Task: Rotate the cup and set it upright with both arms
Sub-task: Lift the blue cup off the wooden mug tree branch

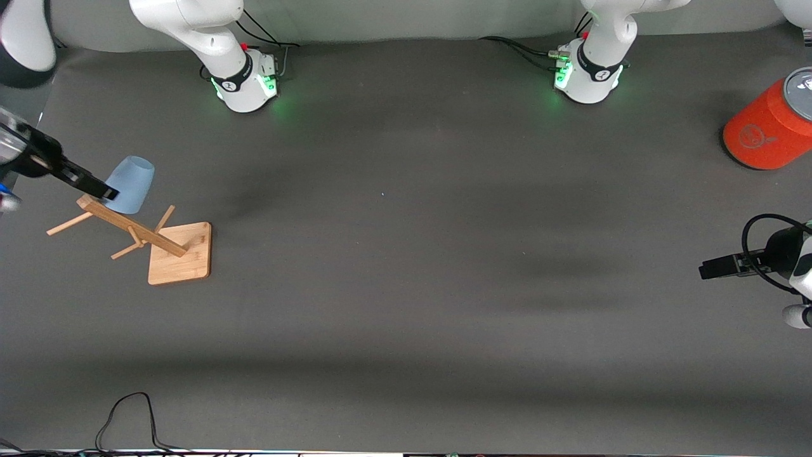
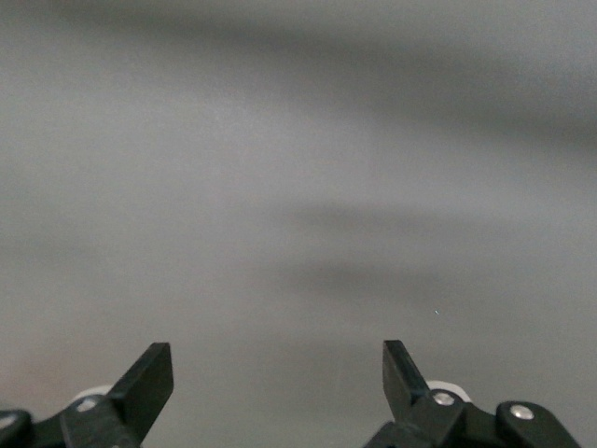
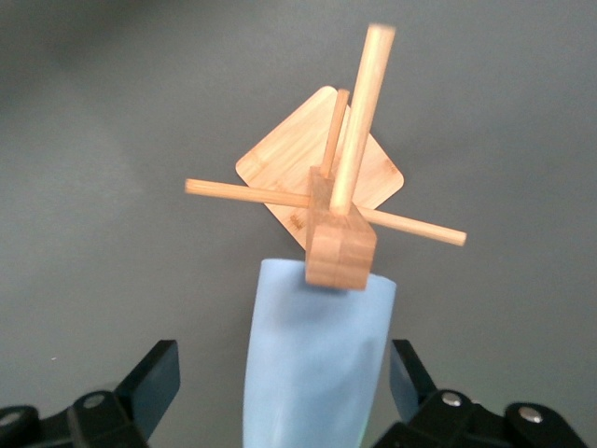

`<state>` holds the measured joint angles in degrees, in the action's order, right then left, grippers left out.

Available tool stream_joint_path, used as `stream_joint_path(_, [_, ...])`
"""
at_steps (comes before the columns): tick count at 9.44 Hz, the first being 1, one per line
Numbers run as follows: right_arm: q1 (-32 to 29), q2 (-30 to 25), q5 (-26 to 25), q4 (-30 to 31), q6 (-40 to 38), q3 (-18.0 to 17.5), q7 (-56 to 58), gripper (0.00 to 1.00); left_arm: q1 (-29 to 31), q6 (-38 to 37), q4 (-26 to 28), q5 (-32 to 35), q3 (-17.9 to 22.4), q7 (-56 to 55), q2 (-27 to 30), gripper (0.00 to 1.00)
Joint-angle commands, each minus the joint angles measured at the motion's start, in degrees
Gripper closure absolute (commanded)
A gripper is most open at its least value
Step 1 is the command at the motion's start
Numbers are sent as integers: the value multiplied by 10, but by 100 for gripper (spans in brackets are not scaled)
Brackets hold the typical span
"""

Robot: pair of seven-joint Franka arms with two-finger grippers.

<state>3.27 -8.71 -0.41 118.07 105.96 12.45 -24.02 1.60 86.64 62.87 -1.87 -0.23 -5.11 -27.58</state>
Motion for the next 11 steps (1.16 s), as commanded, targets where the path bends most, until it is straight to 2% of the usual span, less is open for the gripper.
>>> stream_joint_path(1, [1, -13, 2, 58, 47, 4, -12, 0, 2, -6, -3, -7, 3, 14, 1, 0])
stream_joint_path(5, [2, -8, 3, 73, 59, 13, -12, 0, 1, -8, -2, -7, 3, 14, 2, 0])
stream_joint_path(6, [2, -8, 3, 73, 59, 13, -12, 11, 0, -9, -2, -7, 3, 14, 1, 0])
stream_joint_path(7, [2, -10, 5, 73, 57, 13, -11, 48, 2, -9, -2, -7, 3, 14, 2, 0])
stream_joint_path(8, [2, -10, 5, 73, 56, 13, -9, 57, 2, -9, -2, -7, 3, 14, 2, 0])
stream_joint_path(11, [3, -21, 5, 71, 34, 13, -12, 57, 2, -9, -1, -7, 3, 14, 2, 0])
